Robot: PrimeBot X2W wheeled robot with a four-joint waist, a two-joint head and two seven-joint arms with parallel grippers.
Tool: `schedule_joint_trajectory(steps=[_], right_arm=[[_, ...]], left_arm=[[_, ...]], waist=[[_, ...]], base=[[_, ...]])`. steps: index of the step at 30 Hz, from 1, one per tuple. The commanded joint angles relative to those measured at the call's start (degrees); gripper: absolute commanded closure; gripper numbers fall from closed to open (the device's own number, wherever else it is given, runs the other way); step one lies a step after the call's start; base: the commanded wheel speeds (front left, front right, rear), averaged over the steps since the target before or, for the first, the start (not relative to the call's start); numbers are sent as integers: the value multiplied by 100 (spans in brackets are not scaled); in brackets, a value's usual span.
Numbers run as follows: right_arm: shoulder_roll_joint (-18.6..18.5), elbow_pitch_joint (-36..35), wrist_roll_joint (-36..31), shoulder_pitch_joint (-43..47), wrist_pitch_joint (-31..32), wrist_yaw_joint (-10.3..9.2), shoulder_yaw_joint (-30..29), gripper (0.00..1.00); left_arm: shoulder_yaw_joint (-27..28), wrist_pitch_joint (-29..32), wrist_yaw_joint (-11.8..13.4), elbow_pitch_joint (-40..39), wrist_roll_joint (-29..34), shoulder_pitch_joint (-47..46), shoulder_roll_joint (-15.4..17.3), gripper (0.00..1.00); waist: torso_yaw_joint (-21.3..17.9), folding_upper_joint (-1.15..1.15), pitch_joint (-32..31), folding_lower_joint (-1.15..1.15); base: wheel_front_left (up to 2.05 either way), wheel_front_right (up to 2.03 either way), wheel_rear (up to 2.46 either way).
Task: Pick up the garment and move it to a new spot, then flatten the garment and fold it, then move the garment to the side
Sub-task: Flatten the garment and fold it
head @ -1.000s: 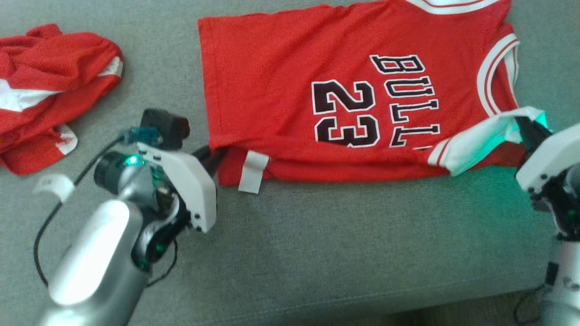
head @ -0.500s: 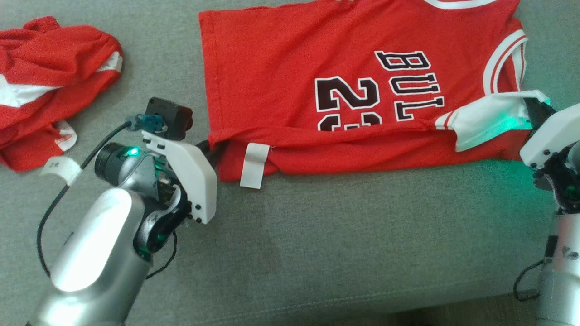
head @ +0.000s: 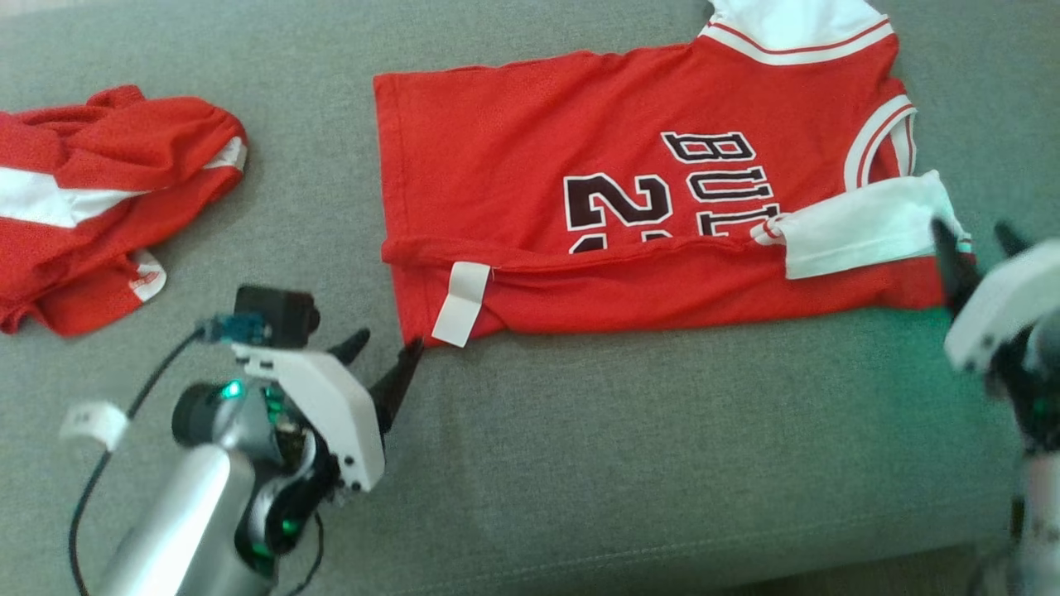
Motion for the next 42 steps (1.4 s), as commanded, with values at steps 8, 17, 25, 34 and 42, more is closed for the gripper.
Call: schedule_joint_trajectory(steps=[8,17,25,34,42], right_arm=[[-598,-686,-163,722,297,-4,537,0],[-564,-270,-263,358,405,-4,274,0],[-595,131,-265,192,480,-4,335,0],[-561,269,72,114,584,-4,478,96],[-1008,124,766,260,845,-4,460,100]], left_arm=[[312,-183,180,-310,-30,-129,0,0],[227,-102,174,-237,-38,-358,-72,0],[59,13,88,-50,-125,-387,-178,0],[-182,158,-165,249,-307,-490,-351,100],[-105,163,-362,-78,-523,-187,-94,100]], waist=[[-79,0,324,0],[-62,0,511,0],[6,0,540,0],[25,0,570,0],[95,0,273,0]], base=[[0,0,0],[0,0,0],[0,0,0],[0,0,0],[0,0,0]])
